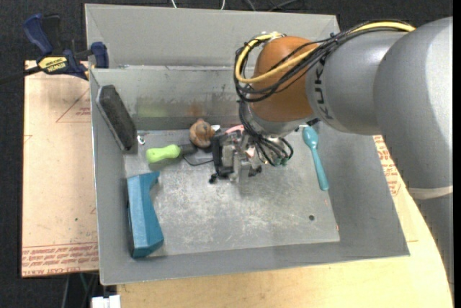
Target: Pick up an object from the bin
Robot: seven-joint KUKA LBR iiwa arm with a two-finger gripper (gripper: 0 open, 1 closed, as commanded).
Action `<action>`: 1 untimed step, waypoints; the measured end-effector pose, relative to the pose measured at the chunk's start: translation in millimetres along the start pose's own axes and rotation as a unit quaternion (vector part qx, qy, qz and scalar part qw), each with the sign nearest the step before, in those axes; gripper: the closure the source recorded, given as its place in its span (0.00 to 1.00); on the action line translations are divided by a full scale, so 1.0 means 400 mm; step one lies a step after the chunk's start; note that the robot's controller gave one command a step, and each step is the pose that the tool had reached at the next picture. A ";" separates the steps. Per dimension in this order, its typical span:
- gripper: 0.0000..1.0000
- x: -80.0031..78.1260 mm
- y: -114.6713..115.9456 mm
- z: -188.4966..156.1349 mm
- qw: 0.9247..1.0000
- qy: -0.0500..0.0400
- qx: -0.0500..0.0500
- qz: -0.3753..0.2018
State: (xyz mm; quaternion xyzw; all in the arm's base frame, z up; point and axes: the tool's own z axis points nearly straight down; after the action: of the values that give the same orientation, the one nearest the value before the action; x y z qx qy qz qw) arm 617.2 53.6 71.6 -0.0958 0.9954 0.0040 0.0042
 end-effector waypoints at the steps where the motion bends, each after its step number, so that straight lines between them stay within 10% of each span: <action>1: 1.00 0.000 0.000 0.000 1.000 0.000 0.000 0.000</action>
Offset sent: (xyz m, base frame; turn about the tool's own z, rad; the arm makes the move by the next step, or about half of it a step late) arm 0.0117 -0.0007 0.1109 0.0395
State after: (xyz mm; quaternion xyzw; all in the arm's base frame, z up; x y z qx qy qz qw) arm 617.2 53.7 71.6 -0.0961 0.9954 0.0039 0.0042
